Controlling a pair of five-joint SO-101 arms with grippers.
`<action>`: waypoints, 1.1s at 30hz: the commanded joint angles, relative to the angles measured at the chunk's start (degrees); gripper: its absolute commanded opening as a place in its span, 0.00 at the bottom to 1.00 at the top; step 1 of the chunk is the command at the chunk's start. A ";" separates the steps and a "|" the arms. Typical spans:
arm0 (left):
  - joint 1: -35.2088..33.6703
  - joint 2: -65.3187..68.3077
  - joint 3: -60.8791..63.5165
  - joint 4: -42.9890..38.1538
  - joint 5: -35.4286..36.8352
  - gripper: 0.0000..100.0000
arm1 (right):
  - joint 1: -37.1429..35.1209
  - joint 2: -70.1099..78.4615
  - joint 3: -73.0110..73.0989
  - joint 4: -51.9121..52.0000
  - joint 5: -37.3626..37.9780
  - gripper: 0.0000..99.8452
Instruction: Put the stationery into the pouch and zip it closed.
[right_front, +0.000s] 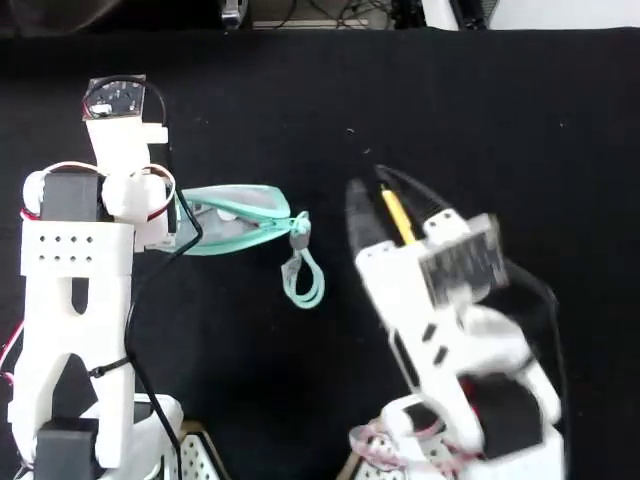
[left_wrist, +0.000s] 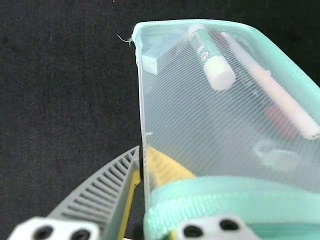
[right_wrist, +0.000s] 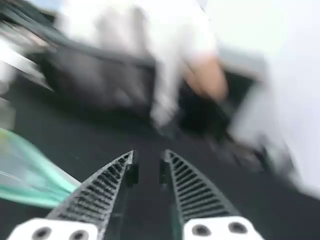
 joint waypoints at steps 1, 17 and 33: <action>-0.57 0.18 0.40 0.00 0.53 0.03 | 9.67 2.86 8.66 -0.09 -0.18 0.11; -0.57 0.18 0.13 0.00 0.53 0.03 | 12.13 57.71 -10.15 -3.96 9.32 0.21; -0.57 0.35 0.22 -0.09 0.53 0.03 | 12.57 102.99 -50.33 6.86 15.12 0.19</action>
